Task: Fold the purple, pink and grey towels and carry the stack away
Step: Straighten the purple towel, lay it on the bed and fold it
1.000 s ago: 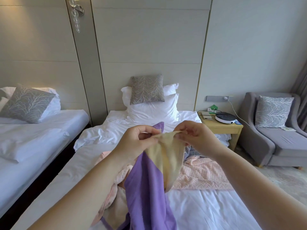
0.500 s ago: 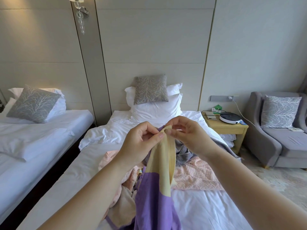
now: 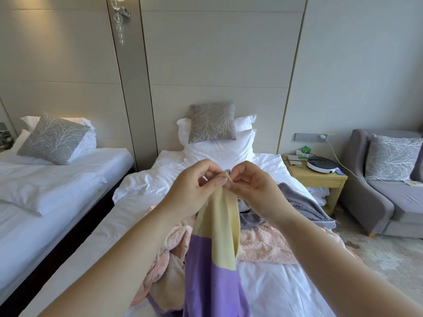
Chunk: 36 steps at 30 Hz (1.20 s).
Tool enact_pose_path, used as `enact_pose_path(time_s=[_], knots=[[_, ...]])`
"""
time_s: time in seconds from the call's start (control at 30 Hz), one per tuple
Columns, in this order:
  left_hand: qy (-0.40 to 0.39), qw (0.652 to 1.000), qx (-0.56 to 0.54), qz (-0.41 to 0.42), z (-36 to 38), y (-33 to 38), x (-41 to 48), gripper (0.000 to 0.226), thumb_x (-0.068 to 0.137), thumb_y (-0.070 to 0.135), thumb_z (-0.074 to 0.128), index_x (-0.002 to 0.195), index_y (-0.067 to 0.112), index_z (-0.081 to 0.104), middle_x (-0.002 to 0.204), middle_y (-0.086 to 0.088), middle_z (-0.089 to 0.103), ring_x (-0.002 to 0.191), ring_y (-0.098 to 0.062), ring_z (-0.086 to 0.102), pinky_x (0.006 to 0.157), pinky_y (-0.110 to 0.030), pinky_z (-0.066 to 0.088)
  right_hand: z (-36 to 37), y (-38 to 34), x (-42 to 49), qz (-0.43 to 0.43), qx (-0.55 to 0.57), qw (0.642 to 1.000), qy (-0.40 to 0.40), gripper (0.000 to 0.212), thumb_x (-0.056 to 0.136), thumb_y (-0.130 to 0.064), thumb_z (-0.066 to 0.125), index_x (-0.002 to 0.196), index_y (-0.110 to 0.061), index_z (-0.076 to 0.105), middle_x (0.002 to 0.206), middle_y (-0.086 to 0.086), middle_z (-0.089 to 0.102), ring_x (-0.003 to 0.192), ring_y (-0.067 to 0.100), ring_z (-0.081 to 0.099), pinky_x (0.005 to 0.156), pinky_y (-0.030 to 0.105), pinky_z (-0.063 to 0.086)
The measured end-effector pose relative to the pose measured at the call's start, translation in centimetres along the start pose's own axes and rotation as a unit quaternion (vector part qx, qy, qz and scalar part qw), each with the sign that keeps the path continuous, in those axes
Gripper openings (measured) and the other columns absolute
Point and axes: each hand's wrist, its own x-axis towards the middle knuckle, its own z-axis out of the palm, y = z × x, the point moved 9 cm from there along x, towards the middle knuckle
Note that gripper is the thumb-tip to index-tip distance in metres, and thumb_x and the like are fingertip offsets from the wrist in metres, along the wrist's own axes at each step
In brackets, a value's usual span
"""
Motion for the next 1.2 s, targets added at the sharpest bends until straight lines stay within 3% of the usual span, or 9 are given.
enact_pose_path(time_s=[0.27, 0.33, 0.43, 0.53, 0.73, 0.83, 0.97, 1.03, 1.2], knots=[[-0.012, 0.980, -0.196, -0.006, -3.9, 2.6, -0.8, 0.004, 0.086, 0.027, 0.057, 0.088, 0.024, 0.060, 0.082, 0.012, 0.069, 0.074, -0.002, 0.059, 0.067, -0.014, 0.045, 4.5, 5.3, -1.3, 0.129, -0.056, 0.975, -0.172, 0.036, 0.090, -0.029, 0.058, 0.109, 0.000, 0.066, 0.113, 0.030, 0.063, 0.107, 0.038, 0.062, 0.094, 0.054, 0.046], [0.011, 0.969, -0.246, -0.028, -5.4, 2.5, -1.2, 0.005, 0.086, 0.027, 0.059, 0.084, 0.028, 0.063, 0.091, 0.003, 0.072, 0.082, -0.011, 0.060, 0.073, -0.025, 0.047, 5.9, 6.3, -1.4, 0.162, -0.092, 0.960, -0.210, 0.030, 0.088, -0.037, 0.061, 0.101, -0.012, 0.071, 0.104, 0.024, 0.069, 0.094, 0.023, 0.062, 0.086, 0.045, 0.049], [0.039, 0.954, -0.294, -0.039, -7.8, 2.4, -1.8, 0.009, 0.085, 0.025, 0.053, 0.091, 0.018, 0.057, 0.091, -0.001, 0.073, 0.082, -0.010, 0.066, 0.073, -0.025, 0.055, 8.2, 6.8, -1.5, 0.179, -0.137, 0.938, -0.262, 0.030, 0.090, -0.031, 0.059, 0.064, -0.040, 0.070, 0.060, -0.021, 0.065, 0.059, -0.009, 0.056, 0.062, 0.010, 0.045], [0.071, 0.949, -0.302, -0.049, -10.1, 1.9, -2.4, 0.013, 0.085, 0.026, 0.053, 0.093, 0.016, 0.056, 0.089, -0.001, 0.073, 0.082, -0.009, 0.067, 0.071, -0.025, 0.055, 10.4, 6.7, -1.0, 0.186, -0.108, 0.933, -0.288, 0.031, 0.085, -0.031, 0.061, 0.056, -0.040, 0.067, 0.052, -0.025, 0.057, 0.052, -0.009, 0.052, 0.057, 0.006, 0.038], [0.123, 0.951, -0.275, -0.071, -12.2, 0.0, -3.2, 0.014, 0.084, 0.031, 0.056, 0.091, 0.018, 0.059, 0.089, 0.001, 0.073, 0.079, -0.009, 0.066, 0.067, -0.024, 0.055, 14.2, 6.6, 0.7, 0.156, 0.003, 0.942, -0.297, 0.012, 0.085, -0.022, 0.064, 0.090, -0.016, 0.073, 0.085, 0.003, 0.068, 0.078, 0.017, 0.062, 0.071, 0.031, 0.047], [0.151, 0.948, -0.270, -0.071, -13.6, -1.0, -3.2, 0.011, 0.088, 0.029, 0.059, 0.087, 0.020, 0.064, 0.091, -0.003, 0.074, 0.086, -0.013, 0.067, 0.073, -0.028, 0.055, 12.7, 6.0, 2.6, 0.127, -0.005, 0.968, -0.216, 0.015, 0.082, -0.011, 0.071, 0.090, 0.001, 0.068, 0.093, 0.011, 0.061, 0.088, 0.023, 0.057, 0.083, 0.047, 0.046], [0.254, 0.956, -0.103, -0.107, -15.8, -3.3, -3.1, 0.008, 0.095, 0.023, 0.056, 0.093, 0.016, 0.060, 0.098, -0.017, 0.067, 0.089, -0.018, 0.061, 0.088, -0.042, 0.048, 9.0, 1.1, 4.7, -0.022, -0.134, 0.984, -0.113, 0.007, 0.077, -0.003, 0.074, 0.075, -0.001, 0.068, 0.084, 0.001, 0.049, 0.081, 0.011, 0.049, 0.076, 0.025, 0.040], [0.314, 0.943, -0.024, -0.106, -16.7, -3.3, -2.6, 0.005, 0.095, 0.027, 0.056, 0.092, 0.023, 0.056, 0.091, -0.002, 0.065, 0.085, -0.013, 0.057, 0.083, -0.035, 0.045, 8.5, -0.9, 4.9, -0.075, -0.168, 0.975, -0.127, 0.011, 0.076, -0.009, 0.076, 0.072, -0.004, 0.068, 0.081, 0.000, 0.047, 0.075, 0.007, 0.045, 0.070, 0.017, 0.037], [0.356, 0.932, 0.018, -0.065, -16.3, -2.0, -0.6, 0.014, 0.096, 0.030, 0.052, 0.101, 0.018, 0.048, 0.095, 0.001, 0.064, 0.083, -0.007, 0.059, 0.076, -0.019, 0.043, 6.8, 6.7, 0.5, 0.143, -0.263, 0.928, -0.223, 0.032, 0.075, -0.011, 0.076, 0.069, 0.004, 0.048, 0.067, 0.004, 0.039, 0.062, 0.013, 0.038, 0.059, 0.031, 0.031]])
